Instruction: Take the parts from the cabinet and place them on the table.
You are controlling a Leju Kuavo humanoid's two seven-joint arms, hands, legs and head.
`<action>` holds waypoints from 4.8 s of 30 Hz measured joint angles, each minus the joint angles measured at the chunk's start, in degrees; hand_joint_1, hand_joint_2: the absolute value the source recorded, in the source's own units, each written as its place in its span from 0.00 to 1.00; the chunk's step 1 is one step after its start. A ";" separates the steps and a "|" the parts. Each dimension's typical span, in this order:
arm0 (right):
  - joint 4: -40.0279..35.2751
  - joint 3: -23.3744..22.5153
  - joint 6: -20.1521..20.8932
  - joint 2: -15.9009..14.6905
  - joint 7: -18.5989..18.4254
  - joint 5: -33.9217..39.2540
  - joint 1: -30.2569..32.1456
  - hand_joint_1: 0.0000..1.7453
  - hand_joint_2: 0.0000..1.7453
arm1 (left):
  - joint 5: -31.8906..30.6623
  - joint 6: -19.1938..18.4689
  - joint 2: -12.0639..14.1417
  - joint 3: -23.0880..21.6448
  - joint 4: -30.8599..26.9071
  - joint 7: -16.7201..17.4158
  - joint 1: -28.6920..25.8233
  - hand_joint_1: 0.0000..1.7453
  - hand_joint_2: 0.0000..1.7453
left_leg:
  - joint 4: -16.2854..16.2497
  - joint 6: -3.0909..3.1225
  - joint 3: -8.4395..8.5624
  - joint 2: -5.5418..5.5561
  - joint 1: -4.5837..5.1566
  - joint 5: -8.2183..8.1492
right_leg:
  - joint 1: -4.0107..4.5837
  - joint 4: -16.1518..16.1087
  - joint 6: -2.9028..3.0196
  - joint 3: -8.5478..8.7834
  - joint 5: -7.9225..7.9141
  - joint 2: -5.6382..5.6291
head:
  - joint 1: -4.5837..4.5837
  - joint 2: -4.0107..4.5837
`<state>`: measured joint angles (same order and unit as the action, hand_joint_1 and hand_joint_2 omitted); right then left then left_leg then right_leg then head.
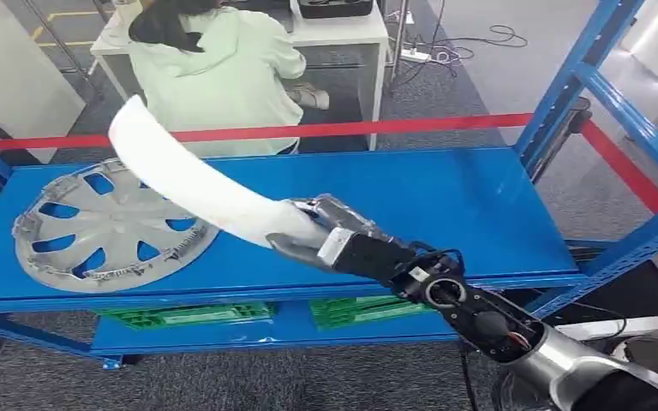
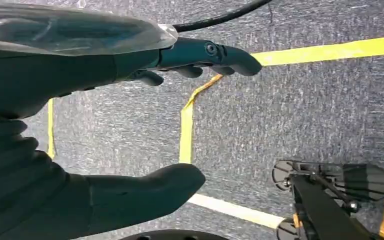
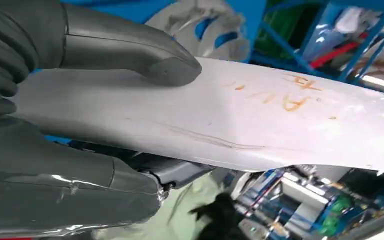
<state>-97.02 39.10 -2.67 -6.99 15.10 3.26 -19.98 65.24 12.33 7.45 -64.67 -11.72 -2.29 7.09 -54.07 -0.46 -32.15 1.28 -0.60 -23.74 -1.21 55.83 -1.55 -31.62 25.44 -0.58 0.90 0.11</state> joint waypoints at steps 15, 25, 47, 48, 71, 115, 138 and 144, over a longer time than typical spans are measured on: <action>-4.46 5.35 3.69 2.73 0.44 -2.10 3.01 0.99 1.00 | -0.63 -0.15 0.15 0.00 0.00 0.26 -0.02 0.00 1.00 | 2.18 1.28 1.20 0.34 -0.68 0.75 | 0.16 1.07 -0.96 -0.12 1.60 0.66 | 0.05 0.00; -4.04 7.82 5.38 3.67 1.66 -0.90 3.31 0.99 1.00 | -0.15 0.11 0.28 0.00 0.00 0.26 0.12 0.00 1.00 | 0.36 -1.15 0.71 4.65 -1.62 -0.06 | -1.04 -0.44 -1.26 1.67 1.33 -3.36 | 1.57 0.00; -2.31 9.02 5.70 4.59 2.97 0.96 2.68 0.99 1.00 | 0.17 0.74 0.72 0.02 0.00 1.09 -0.05 0.00 1.00 | 1.18 1.37 0.98 -1.80 -0.35 0.18 | 0.65 3.43 -0.08 1.21 4.97 3.05 | -0.09 0.00; -2.25 9.02 5.68 4.59 2.99 1.01 2.73 0.99 1.00 | 0.15 0.77 0.70 0.02 0.00 0.98 0.02 0.00 1.00 | 1.18 1.52 0.93 -1.07 -0.35 0.16 | 0.60 8.86 -0.20 -1.33 7.64 1.61 | 0.37 0.00; 2.51 9.27 8.15 6.25 5.81 3.13 0.94 0.99 1.00 | 2.93 2.64 0.79 0.52 0.00 2.01 -0.09 0.00 1.00 | -3.00 -0.48 -1.94 -3.70 -0.05 0.13 | 1.07 -1.03 2.09 1.93 0.88 5.07 | -0.52 0.00; 3.98 5.57 5.62 6.36 4.55 2.95 5.01 0.99 1.00 | 1.81 2.27 0.02 1.38 -0.02 4.31 -0.18 0.00 1.00 | 0.23 1.90 -0.18 2.81 0.09 0.31 | 0.70 12.67 -0.37 -4.70 5.59 0.50 | 1.40 0.00; 3.85 5.20 5.55 6.32 4.55 2.80 5.22 0.99 1.00 | 1.62 2.08 -0.50 1.38 -0.02 2.01 -0.24 0.00 1.00 | 0.08 1.13 -0.76 -2.37 -0.09 0.26 | 0.75 -1.64 -0.81 3.07 1.84 6.29 | 0.20 0.00; 4.55 5.00 5.70 6.29 4.68 2.80 4.99 0.99 1.00 | 1.84 2.10 -0.50 1.42 -0.02 3.08 -0.08 0.00 1.00 | -0.01 2.01 -0.64 1.58 0.30 0.19 | 0.71 17.84 -0.81 -6.73 9.30 0.75 | 1.62 0.00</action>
<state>-92.48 44.11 3.04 -0.70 19.78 6.05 -15.00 67.08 14.43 6.95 -63.25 -11.74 0.79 7.01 -54.07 1.55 -32.79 2.86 -0.31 -23.56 -0.50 73.67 -2.36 -38.34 34.74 0.18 2.51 0.11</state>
